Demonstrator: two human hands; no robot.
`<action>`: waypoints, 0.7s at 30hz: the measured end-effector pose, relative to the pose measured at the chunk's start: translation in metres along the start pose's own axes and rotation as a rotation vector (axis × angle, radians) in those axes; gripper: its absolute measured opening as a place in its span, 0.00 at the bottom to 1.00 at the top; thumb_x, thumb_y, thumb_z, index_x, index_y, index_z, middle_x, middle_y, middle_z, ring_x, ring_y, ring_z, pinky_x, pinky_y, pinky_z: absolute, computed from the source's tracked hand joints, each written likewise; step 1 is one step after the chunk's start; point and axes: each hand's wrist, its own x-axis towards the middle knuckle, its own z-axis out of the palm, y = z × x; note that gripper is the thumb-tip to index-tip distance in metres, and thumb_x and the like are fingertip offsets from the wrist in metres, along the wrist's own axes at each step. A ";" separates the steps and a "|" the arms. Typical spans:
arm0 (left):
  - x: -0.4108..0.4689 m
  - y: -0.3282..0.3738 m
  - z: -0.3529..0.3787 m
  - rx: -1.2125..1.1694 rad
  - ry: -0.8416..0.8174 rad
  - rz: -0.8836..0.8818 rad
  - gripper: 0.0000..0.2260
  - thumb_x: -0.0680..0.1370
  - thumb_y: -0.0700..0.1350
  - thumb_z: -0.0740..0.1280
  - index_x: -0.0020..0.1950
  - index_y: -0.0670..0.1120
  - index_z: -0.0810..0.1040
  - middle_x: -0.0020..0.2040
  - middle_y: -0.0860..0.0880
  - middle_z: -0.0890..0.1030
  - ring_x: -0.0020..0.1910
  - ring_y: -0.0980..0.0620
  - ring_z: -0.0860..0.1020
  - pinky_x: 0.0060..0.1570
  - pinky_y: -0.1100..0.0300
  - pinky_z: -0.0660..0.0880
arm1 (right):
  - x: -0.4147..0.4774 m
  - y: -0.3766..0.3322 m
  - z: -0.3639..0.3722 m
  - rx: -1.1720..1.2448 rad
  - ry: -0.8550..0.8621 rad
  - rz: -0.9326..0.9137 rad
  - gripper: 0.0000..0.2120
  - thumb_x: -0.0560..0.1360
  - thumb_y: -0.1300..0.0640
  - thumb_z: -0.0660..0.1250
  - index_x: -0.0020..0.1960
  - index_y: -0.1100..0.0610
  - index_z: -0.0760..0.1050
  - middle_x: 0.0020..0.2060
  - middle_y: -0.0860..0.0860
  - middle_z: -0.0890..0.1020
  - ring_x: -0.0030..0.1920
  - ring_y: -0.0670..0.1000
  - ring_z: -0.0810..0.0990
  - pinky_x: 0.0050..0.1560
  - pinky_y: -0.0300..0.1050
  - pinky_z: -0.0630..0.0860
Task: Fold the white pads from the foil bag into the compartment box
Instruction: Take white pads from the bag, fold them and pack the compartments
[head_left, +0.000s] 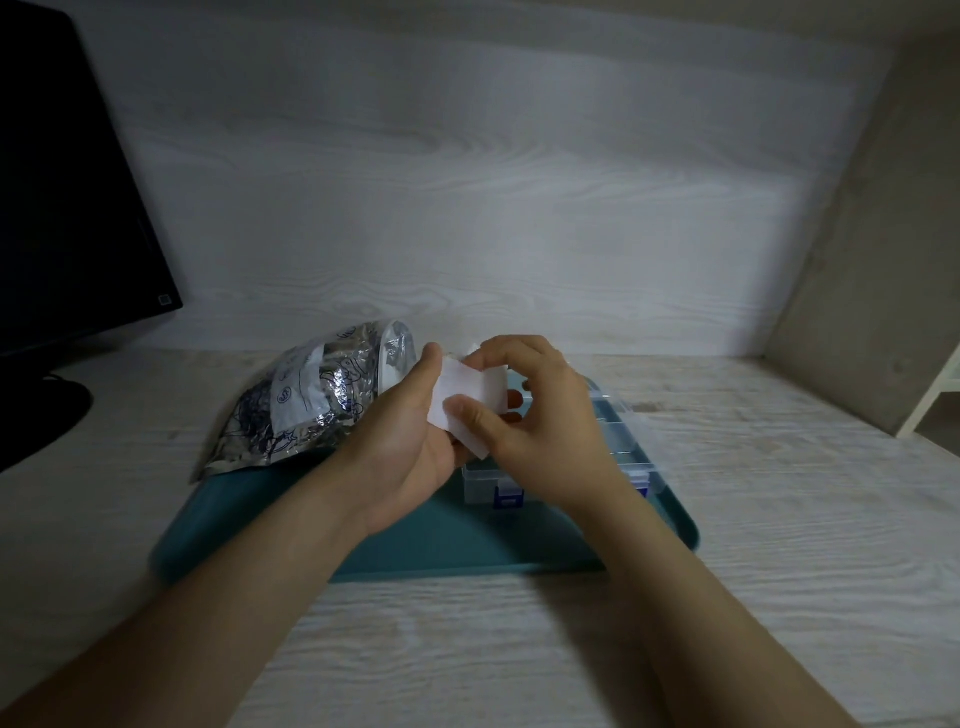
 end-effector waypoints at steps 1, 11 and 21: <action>0.001 0.000 0.000 -0.028 0.016 -0.002 0.27 0.88 0.60 0.52 0.73 0.42 0.75 0.66 0.38 0.83 0.64 0.43 0.83 0.59 0.51 0.81 | 0.001 0.000 0.000 0.057 0.009 0.020 0.09 0.75 0.52 0.78 0.55 0.49 0.83 0.60 0.43 0.81 0.61 0.42 0.77 0.52 0.27 0.74; 0.004 0.006 -0.007 0.040 0.015 -0.044 0.17 0.87 0.44 0.61 0.72 0.39 0.78 0.56 0.41 0.80 0.51 0.48 0.79 0.51 0.54 0.79 | 0.004 -0.003 -0.008 0.341 -0.093 0.163 0.03 0.80 0.61 0.72 0.48 0.57 0.84 0.47 0.45 0.87 0.51 0.44 0.85 0.46 0.37 0.79; -0.003 0.011 -0.006 0.024 -0.112 -0.125 0.26 0.87 0.50 0.48 0.75 0.38 0.73 0.67 0.44 0.83 0.58 0.44 0.78 0.59 0.48 0.77 | 0.003 -0.012 -0.015 0.422 -0.104 0.372 0.06 0.75 0.66 0.77 0.41 0.62 0.82 0.54 0.51 0.82 0.39 0.43 0.84 0.36 0.35 0.78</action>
